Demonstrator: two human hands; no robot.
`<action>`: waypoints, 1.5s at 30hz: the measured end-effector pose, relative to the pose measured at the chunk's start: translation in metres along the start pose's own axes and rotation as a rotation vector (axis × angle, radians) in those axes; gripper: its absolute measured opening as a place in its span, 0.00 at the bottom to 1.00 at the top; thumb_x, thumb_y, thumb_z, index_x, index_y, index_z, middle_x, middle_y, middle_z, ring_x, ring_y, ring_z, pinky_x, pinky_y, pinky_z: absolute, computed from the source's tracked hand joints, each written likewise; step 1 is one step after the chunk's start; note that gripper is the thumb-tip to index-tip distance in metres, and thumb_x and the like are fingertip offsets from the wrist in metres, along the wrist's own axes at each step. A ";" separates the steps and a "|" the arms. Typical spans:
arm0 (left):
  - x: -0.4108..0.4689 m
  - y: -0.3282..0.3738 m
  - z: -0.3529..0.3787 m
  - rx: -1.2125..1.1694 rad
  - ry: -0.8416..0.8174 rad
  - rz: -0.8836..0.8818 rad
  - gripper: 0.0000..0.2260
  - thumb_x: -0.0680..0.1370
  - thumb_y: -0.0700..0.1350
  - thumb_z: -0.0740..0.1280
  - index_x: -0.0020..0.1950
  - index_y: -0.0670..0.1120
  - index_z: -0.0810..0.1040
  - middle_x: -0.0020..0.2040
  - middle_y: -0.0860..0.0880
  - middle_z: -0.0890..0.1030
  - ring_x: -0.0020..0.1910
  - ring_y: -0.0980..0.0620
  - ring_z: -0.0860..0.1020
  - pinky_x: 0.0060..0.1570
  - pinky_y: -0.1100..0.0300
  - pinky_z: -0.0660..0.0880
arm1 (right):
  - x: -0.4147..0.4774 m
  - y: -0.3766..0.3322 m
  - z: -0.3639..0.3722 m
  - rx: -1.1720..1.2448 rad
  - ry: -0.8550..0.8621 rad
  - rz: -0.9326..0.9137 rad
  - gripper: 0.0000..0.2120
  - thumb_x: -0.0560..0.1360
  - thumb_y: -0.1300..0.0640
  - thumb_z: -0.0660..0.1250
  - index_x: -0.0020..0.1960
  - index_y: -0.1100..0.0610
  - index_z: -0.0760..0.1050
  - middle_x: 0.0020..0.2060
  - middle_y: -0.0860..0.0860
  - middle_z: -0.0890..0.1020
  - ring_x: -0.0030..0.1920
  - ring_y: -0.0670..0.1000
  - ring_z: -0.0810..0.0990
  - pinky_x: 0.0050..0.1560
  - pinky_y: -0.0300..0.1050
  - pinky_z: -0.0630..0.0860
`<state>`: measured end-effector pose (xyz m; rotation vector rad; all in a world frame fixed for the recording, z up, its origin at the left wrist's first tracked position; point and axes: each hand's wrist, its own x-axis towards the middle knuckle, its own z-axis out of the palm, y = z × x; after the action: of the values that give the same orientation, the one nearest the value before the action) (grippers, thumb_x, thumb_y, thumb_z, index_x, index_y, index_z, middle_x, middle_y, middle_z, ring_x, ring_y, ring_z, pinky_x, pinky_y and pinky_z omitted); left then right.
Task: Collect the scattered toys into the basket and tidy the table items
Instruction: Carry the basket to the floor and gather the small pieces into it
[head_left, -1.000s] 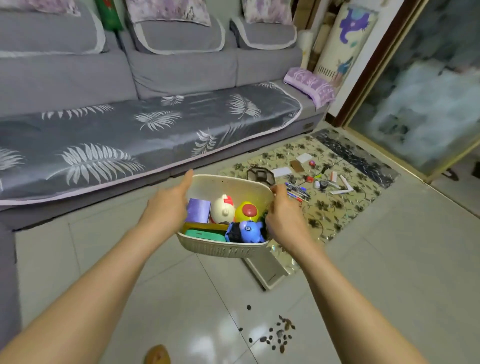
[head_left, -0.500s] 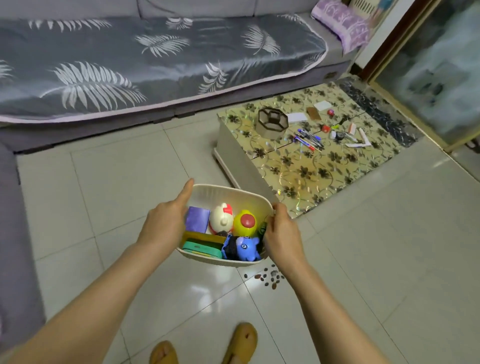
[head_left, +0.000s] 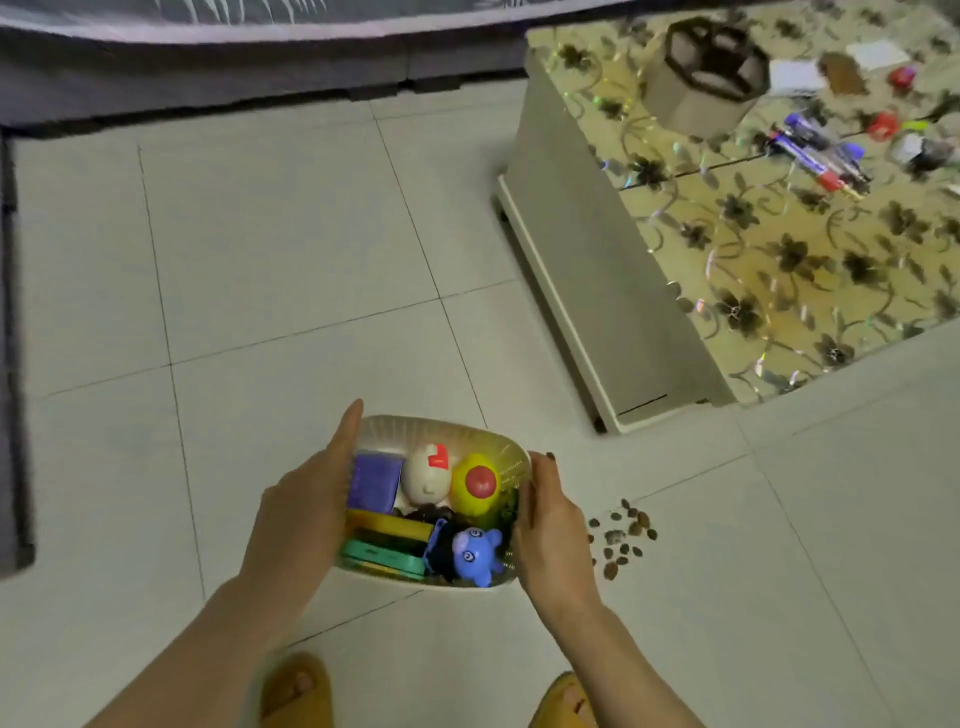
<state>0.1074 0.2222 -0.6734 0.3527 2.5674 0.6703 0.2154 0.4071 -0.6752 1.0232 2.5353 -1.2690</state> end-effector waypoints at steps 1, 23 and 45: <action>0.007 -0.006 0.009 0.023 0.002 0.014 0.33 0.79 0.50 0.60 0.74 0.63 0.40 0.41 0.58 0.73 0.35 0.62 0.74 0.33 0.71 0.68 | 0.009 0.009 0.007 -0.006 -0.010 0.012 0.10 0.81 0.58 0.52 0.59 0.51 0.67 0.38 0.48 0.80 0.37 0.46 0.78 0.30 0.31 0.69; 0.172 -0.177 0.316 0.069 0.138 -0.132 0.33 0.78 0.41 0.55 0.77 0.58 0.42 0.45 0.50 0.70 0.39 0.50 0.70 0.45 0.55 0.66 | 0.215 0.246 0.239 -0.126 -0.006 -0.023 0.26 0.76 0.65 0.53 0.72 0.49 0.60 0.38 0.53 0.77 0.37 0.54 0.76 0.37 0.43 0.71; 0.174 -0.184 0.323 0.044 0.131 -0.122 0.34 0.77 0.43 0.53 0.72 0.66 0.35 0.52 0.49 0.72 0.45 0.45 0.78 0.48 0.52 0.73 | 0.216 0.251 0.238 -0.066 -0.012 -0.131 0.15 0.77 0.58 0.55 0.58 0.41 0.60 0.37 0.44 0.77 0.38 0.48 0.78 0.35 0.39 0.73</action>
<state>0.0933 0.2553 -1.0821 0.1700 2.7055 0.6114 0.1645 0.4444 -1.0780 0.8464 2.6545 -1.2096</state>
